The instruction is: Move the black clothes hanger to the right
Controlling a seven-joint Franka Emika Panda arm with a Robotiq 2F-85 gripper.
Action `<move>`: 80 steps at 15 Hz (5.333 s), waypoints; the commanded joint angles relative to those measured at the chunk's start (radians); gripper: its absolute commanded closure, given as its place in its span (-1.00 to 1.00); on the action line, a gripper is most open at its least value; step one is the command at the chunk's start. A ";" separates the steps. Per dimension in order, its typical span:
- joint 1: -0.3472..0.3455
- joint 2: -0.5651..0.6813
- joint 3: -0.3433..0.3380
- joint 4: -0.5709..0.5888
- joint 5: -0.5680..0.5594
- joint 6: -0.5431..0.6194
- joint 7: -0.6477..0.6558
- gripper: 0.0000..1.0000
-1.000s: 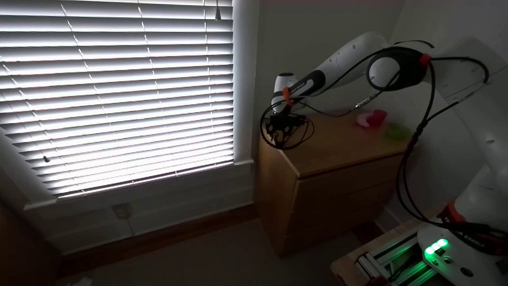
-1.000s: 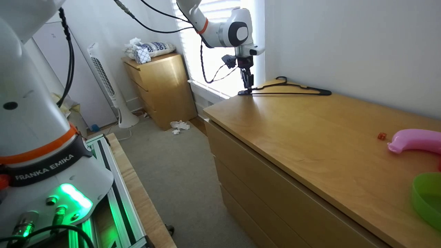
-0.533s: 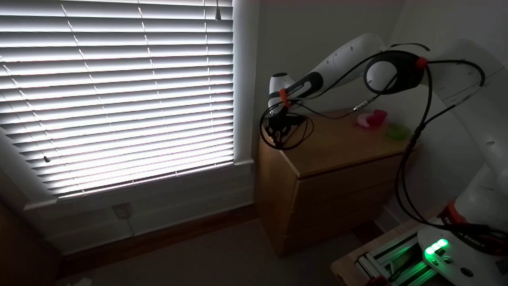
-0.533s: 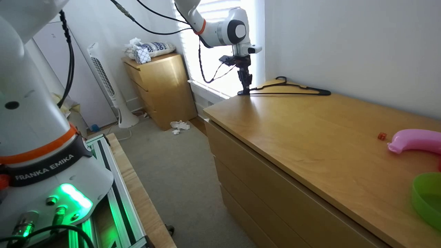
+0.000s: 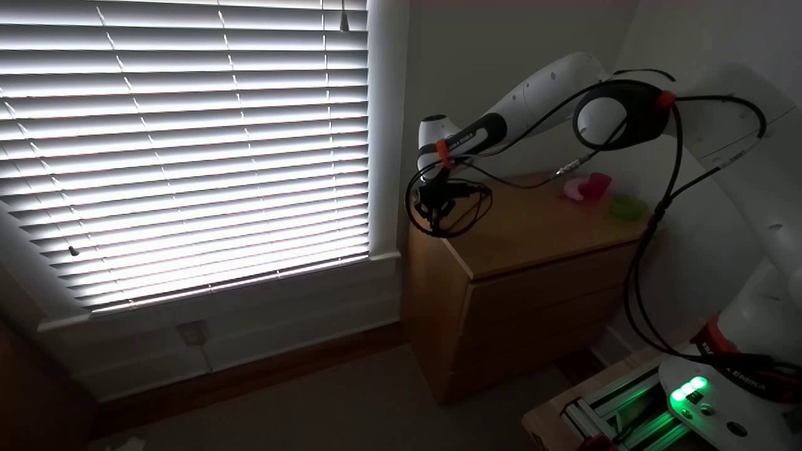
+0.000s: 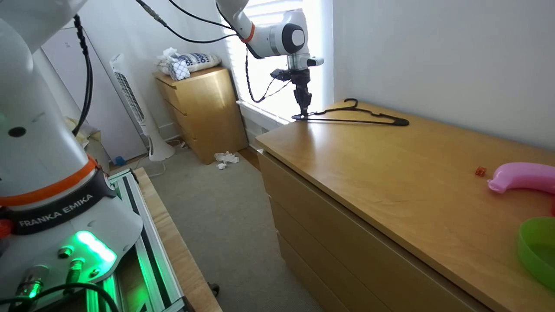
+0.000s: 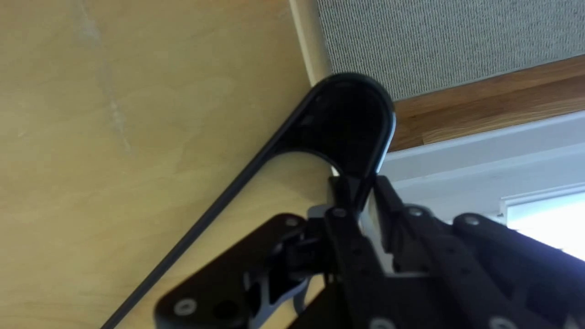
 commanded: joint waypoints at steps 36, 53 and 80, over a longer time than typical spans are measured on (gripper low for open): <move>-0.296 -0.430 -0.122 -0.607 0.111 0.314 0.314 0.91; -0.347 -0.259 -0.151 -0.421 0.105 0.188 0.152 0.36; -0.443 -0.866 -0.108 -0.722 -0.131 -0.081 -0.473 -1.00</move>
